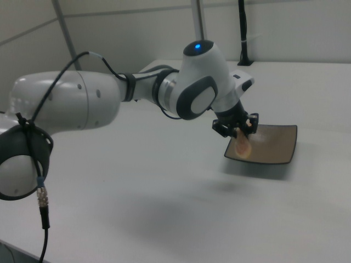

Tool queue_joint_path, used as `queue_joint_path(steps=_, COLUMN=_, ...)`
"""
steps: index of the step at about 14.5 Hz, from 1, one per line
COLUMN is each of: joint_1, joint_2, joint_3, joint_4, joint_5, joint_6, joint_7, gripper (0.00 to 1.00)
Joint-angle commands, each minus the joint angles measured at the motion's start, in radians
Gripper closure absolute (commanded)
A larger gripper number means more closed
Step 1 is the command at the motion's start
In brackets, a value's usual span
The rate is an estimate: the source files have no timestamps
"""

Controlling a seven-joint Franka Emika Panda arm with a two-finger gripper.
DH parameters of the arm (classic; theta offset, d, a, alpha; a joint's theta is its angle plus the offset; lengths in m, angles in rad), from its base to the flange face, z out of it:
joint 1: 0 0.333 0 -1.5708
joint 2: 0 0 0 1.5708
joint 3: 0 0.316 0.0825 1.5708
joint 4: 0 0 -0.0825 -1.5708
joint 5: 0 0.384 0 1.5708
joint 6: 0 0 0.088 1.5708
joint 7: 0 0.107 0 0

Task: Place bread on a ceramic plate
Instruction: 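Carry the bread roll over the dark square plate and lower it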

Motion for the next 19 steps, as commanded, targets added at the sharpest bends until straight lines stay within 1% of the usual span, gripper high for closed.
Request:
queue_joint_path(steps=1, joint_1=-0.004, joint_2=0.072, joint_3=0.007, joint_4=0.035, joint_5=0.061, joint_6=0.181, joint_7=-0.024, gripper=0.76)
queue_joint_path(steps=2, joint_1=-0.003, joint_2=0.110, joint_3=0.009, joint_4=0.062, joint_5=0.080, joint_6=0.241, joint_7=-0.024, gripper=0.76)
queue_joint_path(steps=3, joint_1=0.002, joint_2=0.144, joint_3=0.009, joint_4=0.095, joint_5=0.080, joint_6=0.257, joint_7=-0.021, gripper=0.76)
queue_joint_path(steps=5, joint_1=0.005, joint_2=0.208, joint_3=0.013, joint_4=0.165, joint_5=0.080, joint_6=0.263, joint_7=-0.019, gripper=0.76)
queue_joint_path(steps=7, joint_1=0.005, joint_2=0.260, joint_3=0.032, joint_4=0.222, joint_5=0.080, joint_6=0.275, joint_7=-0.013, gripper=0.75)
queue_joint_path(steps=11, joint_1=0.009, joint_2=0.339, joint_3=0.047, joint_4=0.244, joint_5=0.079, joint_6=0.405, joint_7=0.013, gripper=0.75)
queue_joint_path(steps=13, joint_1=0.019, joint_2=0.372, joint_3=0.049, joint_4=0.265, joint_5=0.076, joint_6=0.418, joint_7=0.030, gripper=0.73)
queue_joint_path(steps=15, joint_1=0.019, joint_2=0.397, joint_3=0.047, joint_4=0.282, joint_5=0.074, joint_6=0.423, joint_7=0.031, gripper=0.68)
queue_joint_path(steps=16, joint_1=0.020, joint_2=0.403, joint_3=0.047, joint_4=0.282, joint_5=0.076, joint_6=0.439, joint_7=0.031, gripper=0.63)
queue_joint_path(steps=17, joint_1=0.019, joint_2=0.406, joint_3=0.047, joint_4=0.277, joint_5=0.076, joint_6=0.462, joint_7=0.033, gripper=0.55)
queue_joint_path(steps=18, joint_1=0.019, joint_2=0.408, joint_3=0.047, joint_4=0.276, joint_5=0.076, joint_6=0.475, joint_7=0.035, gripper=0.53)
queue_joint_path(steps=19, joint_1=0.019, joint_2=0.408, joint_3=0.049, joint_4=0.274, joint_5=0.077, joint_6=0.475, joint_7=0.036, gripper=0.44)
